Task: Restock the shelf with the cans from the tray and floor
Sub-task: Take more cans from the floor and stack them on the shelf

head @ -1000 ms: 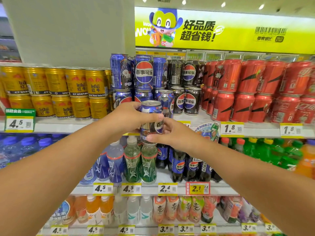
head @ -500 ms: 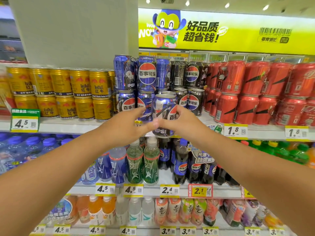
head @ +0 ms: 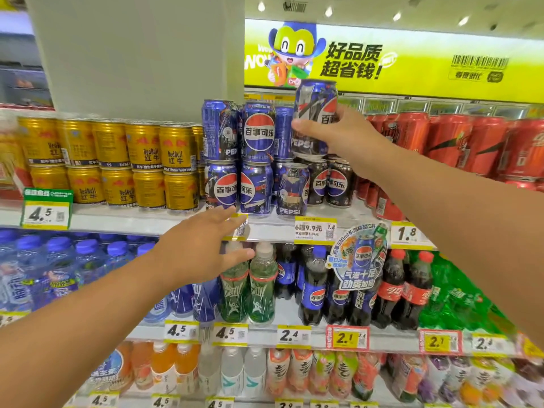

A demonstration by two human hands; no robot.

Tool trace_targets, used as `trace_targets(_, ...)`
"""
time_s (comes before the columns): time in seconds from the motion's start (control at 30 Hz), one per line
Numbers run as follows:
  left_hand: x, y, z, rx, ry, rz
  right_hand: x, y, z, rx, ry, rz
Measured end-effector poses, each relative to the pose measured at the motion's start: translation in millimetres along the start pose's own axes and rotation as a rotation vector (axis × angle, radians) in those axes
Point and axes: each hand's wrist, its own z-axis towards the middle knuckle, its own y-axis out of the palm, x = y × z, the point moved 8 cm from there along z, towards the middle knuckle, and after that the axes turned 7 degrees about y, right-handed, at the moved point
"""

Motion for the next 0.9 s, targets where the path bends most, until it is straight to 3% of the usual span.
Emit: trace_targets(0.9, -0.3, 6.0, 2.5, -0.034, -0.023, -0.028, 42.6, 27.4, 51.6, -0.025, 0.117, -0.108)
